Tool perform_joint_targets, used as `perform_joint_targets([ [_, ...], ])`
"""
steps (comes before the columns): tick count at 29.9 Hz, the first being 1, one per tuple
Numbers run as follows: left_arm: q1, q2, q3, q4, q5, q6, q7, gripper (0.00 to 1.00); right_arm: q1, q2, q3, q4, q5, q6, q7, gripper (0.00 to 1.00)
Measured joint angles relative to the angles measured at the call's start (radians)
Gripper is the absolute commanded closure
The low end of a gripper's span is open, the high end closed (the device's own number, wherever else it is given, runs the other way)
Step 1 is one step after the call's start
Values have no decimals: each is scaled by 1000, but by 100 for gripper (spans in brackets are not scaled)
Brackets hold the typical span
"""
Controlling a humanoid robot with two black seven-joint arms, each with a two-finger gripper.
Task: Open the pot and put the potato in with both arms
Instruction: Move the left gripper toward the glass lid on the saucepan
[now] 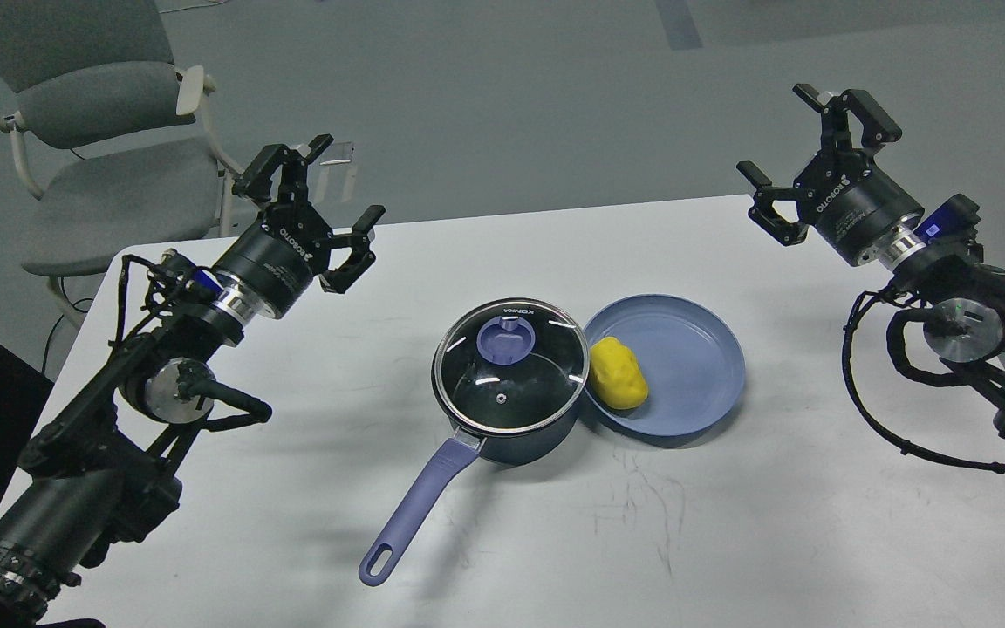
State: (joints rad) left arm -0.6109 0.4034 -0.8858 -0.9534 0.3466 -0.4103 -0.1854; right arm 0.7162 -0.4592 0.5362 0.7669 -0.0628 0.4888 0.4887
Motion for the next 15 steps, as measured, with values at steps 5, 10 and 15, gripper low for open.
perform_joint_targets([
  [5,-72,49,23,57,19,-55,3,2,1,-30,-3,3,-1,0,0,0],
  [10,-92,114,44,-68,151,-78,-17,2,6,-35,-4,5,-2,0,0,0],
  [15,-97,189,46,-282,446,-79,-85,2,8,-34,-5,5,-3,0,0,0],
])
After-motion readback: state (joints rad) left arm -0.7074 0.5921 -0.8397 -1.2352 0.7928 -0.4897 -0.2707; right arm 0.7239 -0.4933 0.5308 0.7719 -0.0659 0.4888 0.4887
